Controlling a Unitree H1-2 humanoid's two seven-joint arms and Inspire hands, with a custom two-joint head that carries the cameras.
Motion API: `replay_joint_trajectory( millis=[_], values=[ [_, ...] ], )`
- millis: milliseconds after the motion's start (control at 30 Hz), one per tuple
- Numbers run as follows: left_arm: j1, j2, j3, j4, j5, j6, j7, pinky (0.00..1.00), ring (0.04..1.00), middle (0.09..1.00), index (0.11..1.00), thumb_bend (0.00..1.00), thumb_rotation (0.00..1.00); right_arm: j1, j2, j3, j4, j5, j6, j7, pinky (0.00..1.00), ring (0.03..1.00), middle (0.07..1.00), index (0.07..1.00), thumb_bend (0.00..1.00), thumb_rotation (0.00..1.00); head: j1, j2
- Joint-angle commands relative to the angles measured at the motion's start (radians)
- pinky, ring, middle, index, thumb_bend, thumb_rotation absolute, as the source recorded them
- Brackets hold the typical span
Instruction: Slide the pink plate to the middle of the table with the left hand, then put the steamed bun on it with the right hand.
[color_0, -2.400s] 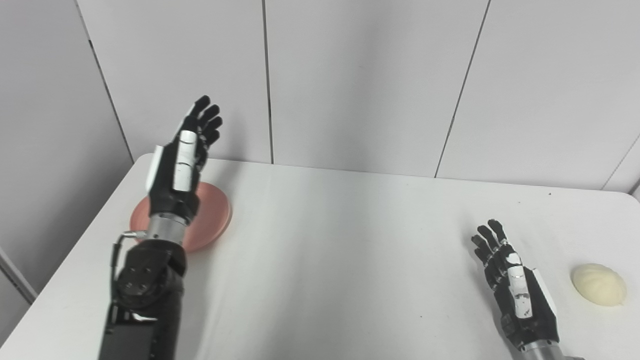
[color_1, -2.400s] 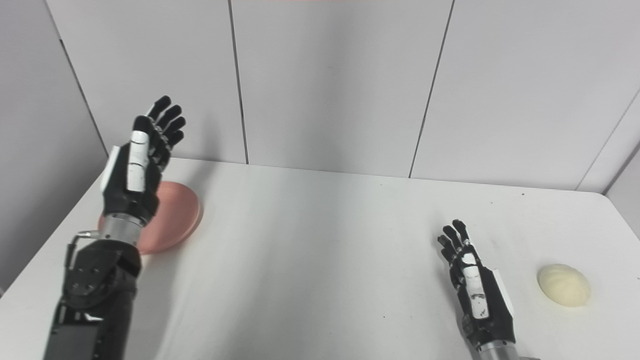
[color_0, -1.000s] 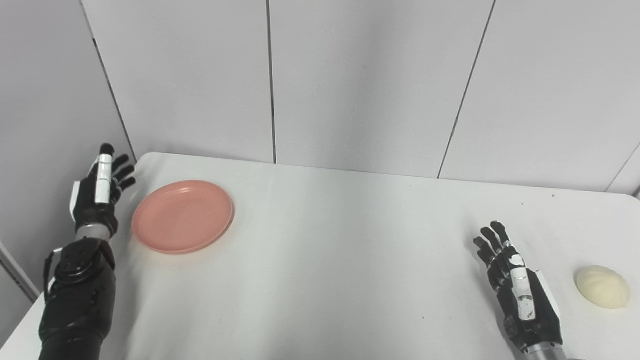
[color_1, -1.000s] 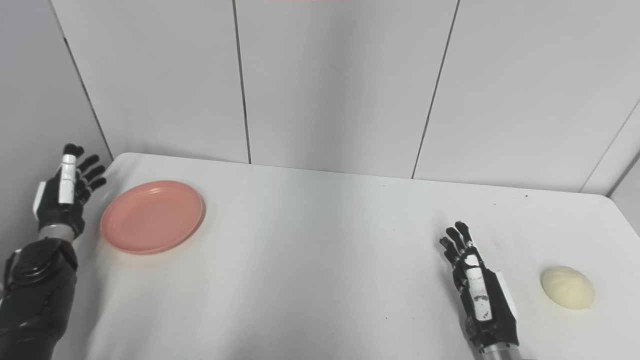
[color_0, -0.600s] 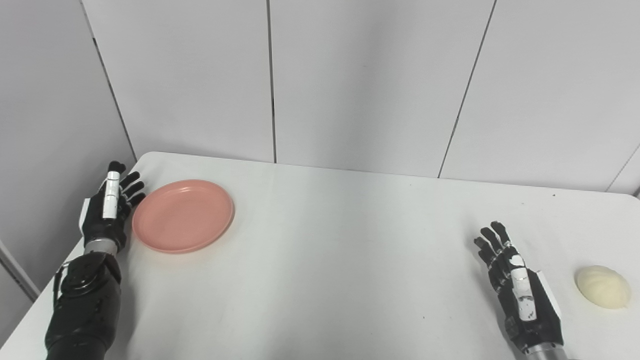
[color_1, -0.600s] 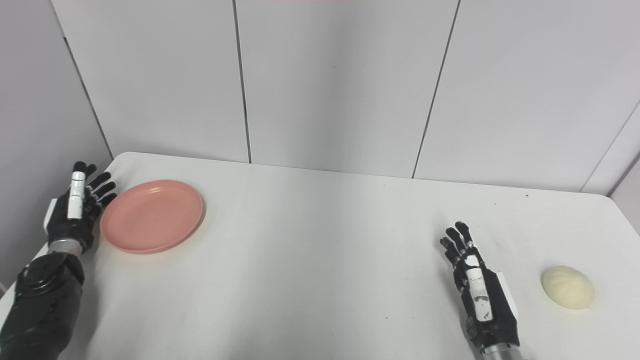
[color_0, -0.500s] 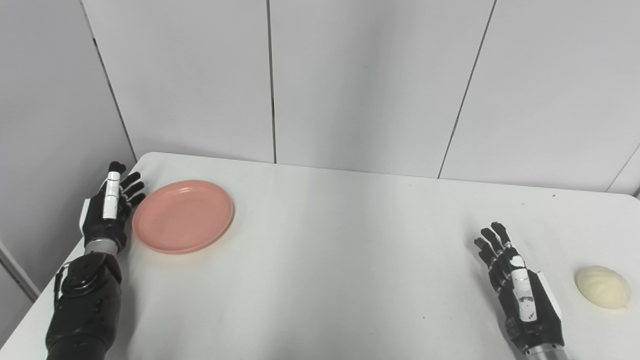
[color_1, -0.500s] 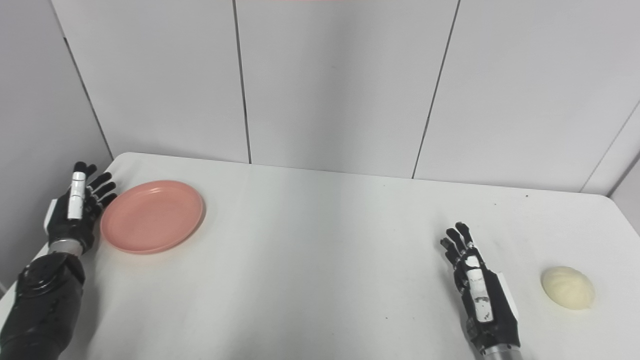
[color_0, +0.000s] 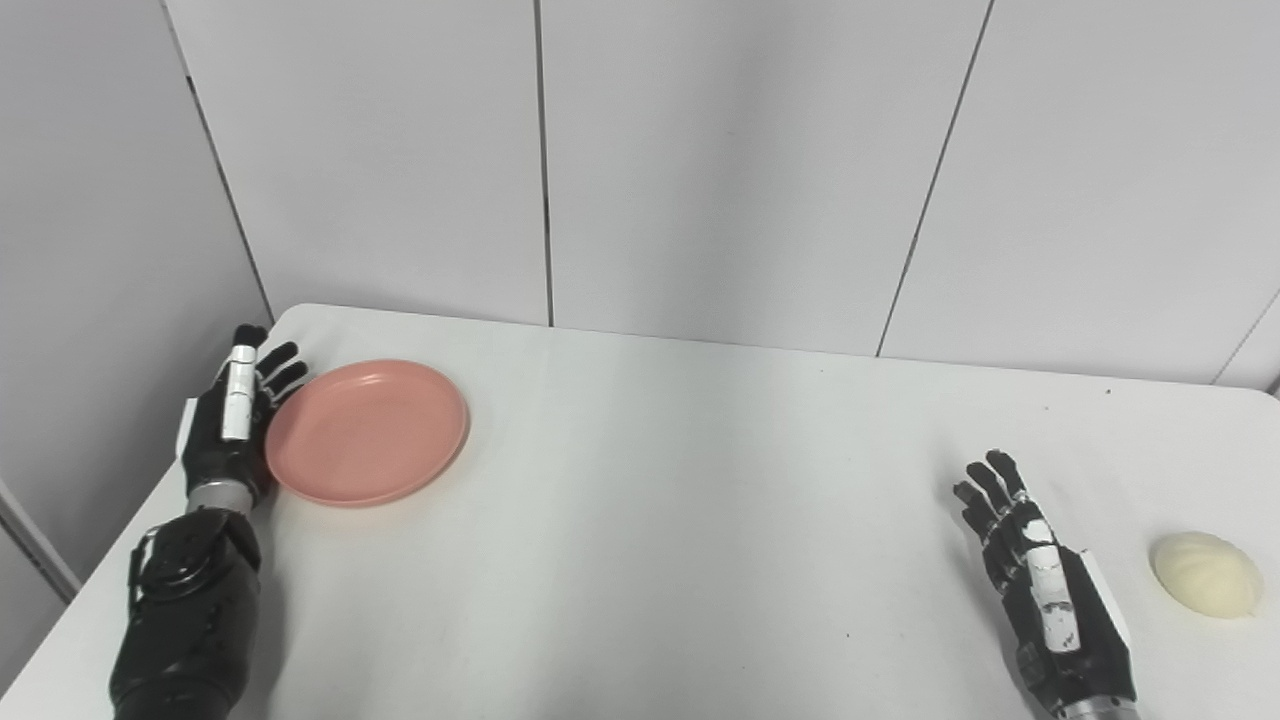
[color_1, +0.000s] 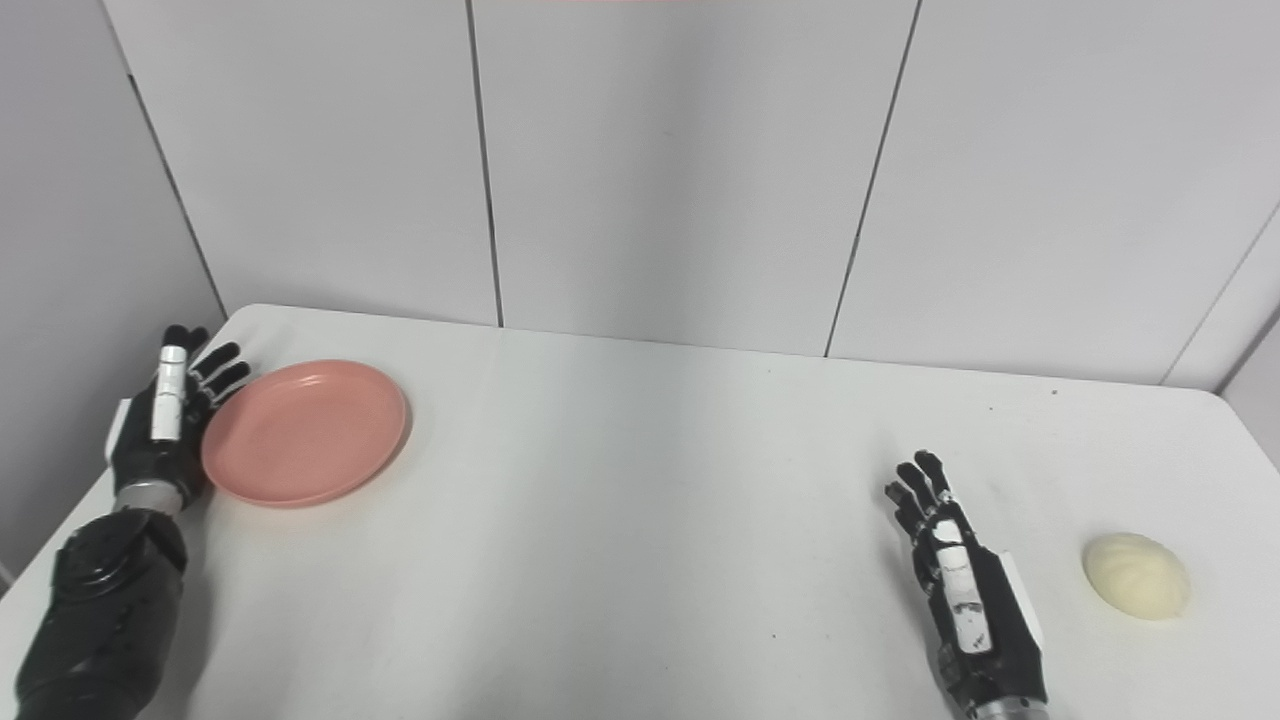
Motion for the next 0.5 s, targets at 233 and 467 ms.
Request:
replay_joint_trajectory(
  millis=[233, 467],
  values=[
    [-0.041, -0.021, -0.063, -0.095, 0.012, 0.039, -0.013, 0.74, 0.800, 0.788, 0.830, 0.85, 0.84, 0.030, 0.010, 0.007, 0.002, -0.003, 0.002, -0.005, 1.00, 0.938, 0.956, 0.966, 0.81, 0.91, -0.013, 0.002],
    [-0.048, -0.066, -0.069, -0.124, -0.010, 0.065, -0.014, 0.76, 0.804, 0.791, 0.841, 0.84, 0.82, 0.035, 0.011, 0.008, -0.012, 0.004, 0.021, -0.005, 1.00, 0.944, 0.965, 0.968, 0.82, 0.90, -0.019, 0.011]
  ],
)
